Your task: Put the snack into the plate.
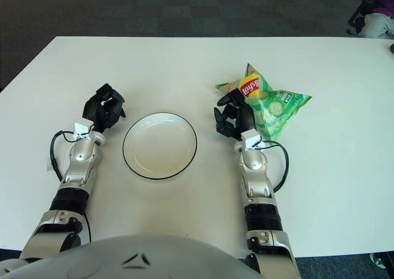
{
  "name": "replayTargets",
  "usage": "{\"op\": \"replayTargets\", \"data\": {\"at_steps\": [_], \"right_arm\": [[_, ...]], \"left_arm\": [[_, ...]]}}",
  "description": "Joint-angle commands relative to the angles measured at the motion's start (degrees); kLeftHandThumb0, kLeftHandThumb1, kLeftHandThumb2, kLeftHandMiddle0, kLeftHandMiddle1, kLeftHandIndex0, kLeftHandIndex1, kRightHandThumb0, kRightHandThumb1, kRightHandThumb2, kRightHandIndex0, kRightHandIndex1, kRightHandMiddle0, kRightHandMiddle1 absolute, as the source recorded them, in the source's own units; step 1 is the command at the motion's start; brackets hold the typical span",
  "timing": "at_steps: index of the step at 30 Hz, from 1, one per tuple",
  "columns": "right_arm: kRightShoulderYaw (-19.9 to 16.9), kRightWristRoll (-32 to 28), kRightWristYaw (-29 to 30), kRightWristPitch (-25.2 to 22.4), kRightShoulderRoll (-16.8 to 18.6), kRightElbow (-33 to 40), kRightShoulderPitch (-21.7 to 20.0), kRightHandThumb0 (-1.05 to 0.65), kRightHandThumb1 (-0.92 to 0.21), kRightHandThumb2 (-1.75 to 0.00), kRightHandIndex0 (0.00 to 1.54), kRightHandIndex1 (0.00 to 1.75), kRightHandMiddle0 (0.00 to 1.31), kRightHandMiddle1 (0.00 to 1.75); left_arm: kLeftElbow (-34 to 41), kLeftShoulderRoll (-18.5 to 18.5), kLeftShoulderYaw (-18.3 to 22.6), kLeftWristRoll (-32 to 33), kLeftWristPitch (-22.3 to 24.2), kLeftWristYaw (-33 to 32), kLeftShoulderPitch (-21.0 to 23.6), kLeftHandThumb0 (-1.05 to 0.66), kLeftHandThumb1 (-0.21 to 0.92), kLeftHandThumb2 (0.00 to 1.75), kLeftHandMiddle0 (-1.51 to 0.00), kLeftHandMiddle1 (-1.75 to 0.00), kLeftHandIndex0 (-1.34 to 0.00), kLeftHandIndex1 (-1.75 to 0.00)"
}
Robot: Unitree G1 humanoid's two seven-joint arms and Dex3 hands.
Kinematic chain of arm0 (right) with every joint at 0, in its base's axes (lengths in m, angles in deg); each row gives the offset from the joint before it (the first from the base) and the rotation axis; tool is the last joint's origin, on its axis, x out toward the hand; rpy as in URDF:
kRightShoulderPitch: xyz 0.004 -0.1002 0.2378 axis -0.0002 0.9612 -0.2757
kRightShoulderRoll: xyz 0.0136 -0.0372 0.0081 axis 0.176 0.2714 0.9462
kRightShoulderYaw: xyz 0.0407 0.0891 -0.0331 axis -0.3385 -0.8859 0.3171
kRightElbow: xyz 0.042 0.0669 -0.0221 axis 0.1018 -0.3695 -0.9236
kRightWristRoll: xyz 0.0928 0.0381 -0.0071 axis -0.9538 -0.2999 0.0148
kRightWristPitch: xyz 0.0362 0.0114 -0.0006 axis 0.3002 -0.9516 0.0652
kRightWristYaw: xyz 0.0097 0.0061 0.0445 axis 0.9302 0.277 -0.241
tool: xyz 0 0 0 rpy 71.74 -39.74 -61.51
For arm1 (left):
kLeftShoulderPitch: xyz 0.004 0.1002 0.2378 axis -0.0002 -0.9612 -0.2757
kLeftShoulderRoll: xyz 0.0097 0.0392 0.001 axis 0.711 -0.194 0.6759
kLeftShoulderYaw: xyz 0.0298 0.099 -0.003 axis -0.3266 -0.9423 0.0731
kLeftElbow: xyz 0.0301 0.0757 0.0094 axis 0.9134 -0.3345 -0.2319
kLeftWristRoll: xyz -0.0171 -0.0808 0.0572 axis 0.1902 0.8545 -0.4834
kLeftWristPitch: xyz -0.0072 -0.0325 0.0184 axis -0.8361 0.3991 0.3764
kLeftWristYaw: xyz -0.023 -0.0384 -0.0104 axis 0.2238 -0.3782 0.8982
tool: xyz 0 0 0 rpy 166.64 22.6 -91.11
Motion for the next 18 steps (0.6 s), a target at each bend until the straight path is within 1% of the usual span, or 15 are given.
{"op": "replayTargets", "data": {"at_steps": [1,2,3,4,5,6,8,10,14,17,18], "right_arm": [[-0.25,2.59,2.10,3.10,-0.95,1.81,0.98,-0.38,-0.72,-0.74,0.81,1.72,0.37,1.69],[-0.38,3.06,2.51,4.02,-1.05,2.70,1.30,-0.38,-0.73,-0.71,0.81,1.72,0.37,1.68],[-0.47,3.43,2.83,4.69,-1.12,3.33,1.53,-0.37,-0.78,-0.61,0.81,1.71,0.39,1.63],[-0.58,3.77,3.14,5.62,-1.24,4.09,1.87,-0.37,-0.79,-0.57,0.81,1.70,0.40,1.61],[-0.61,3.96,3.35,6.19,-1.32,4.48,2.08,-0.37,-0.84,-0.47,0.82,1.70,0.42,1.57],[-0.73,4.43,3.78,7.13,-1.50,4.87,2.33,-0.36,-0.87,-0.40,0.82,1.69,0.43,1.54],[-0.84,5.04,4.34,8.20,-1.69,5.20,2.59,-0.36,-0.89,-0.34,0.82,1.69,0.45,1.51],[-1.10,5.94,5.17,9.86,-2.06,5.20,2.65,-0.36,-0.91,-0.31,0.82,1.69,0.45,1.49],[-1.99,10.51,8.76,15.54,-3.35,4.29,2.41,-0.36,-0.92,-0.28,0.80,1.67,0.46,1.48],[-2.65,13.79,11.29,17.70,-3.89,4.40,2.39,-0.36,-0.92,-0.27,0.79,1.67,0.46,1.47],[-3.17,16.08,13.03,18.05,-4.07,4.81,2.40,-0.36,-0.92,-0.27,0.78,1.67,0.46,1.47]], "left_arm": [[-1.74,0.18,0.15,-0.09,-0.71,-0.17,-1.14,-0.25,0.92,0.31,-0.96,-1.75,-0.74,-1.75],[-1.79,0.19,0.16,-0.09,-0.75,-0.16,-1.12,-0.25,0.92,0.31,-0.96,-1.75,-0.74,-1.75],[-1.83,0.19,0.16,-0.09,-0.78,-0.16,-1.11,-0.25,0.92,0.31,-0.96,-1.75,-0.75,-1.75],[-1.89,0.20,0.16,-0.09,-0.82,-0.16,-1.09,-0.25,0.92,0.31,-0.96,-1.75,-0.75,-1.75],[-1.93,0.21,0.16,-0.09,-0.84,-0.16,-1.08,-0.25,0.92,0.31,-0.96,-1.75,-0.75,-1.75],[-1.97,0.21,0.17,-0.09,-0.86,-0.17,-1.07,-0.25,0.92,0.31,-0.96,-1.75,-0.75,-1.75],[-2.01,0.21,0.17,-0.08,-0.89,-0.17,-1.06,-0.25,0.92,0.31,-0.96,-1.75,-0.75,-1.75],[-2.20,0.20,0.17,-0.09,-0.93,-0.20,-0.96,-0.25,0.92,0.31,-0.96,-1.75,-0.75,-1.75],[-2.46,0.14,0.17,-0.08,-0.97,-0.26,-0.78,-0.25,0.92,0.31,-0.96,-1.75,-0.75,-1.75],[-2.49,0.12,0.17,-0.04,-0.99,-0.25,-0.77,-0.25,0.92,0.31,-0.96,-1.75,-0.75,-1.75],[-2.49,0.12,0.18,-0.03,-1.00,-0.24,-0.77,-0.25,0.92,0.31,-0.96,-1.75,-0.75,-1.75]]}}
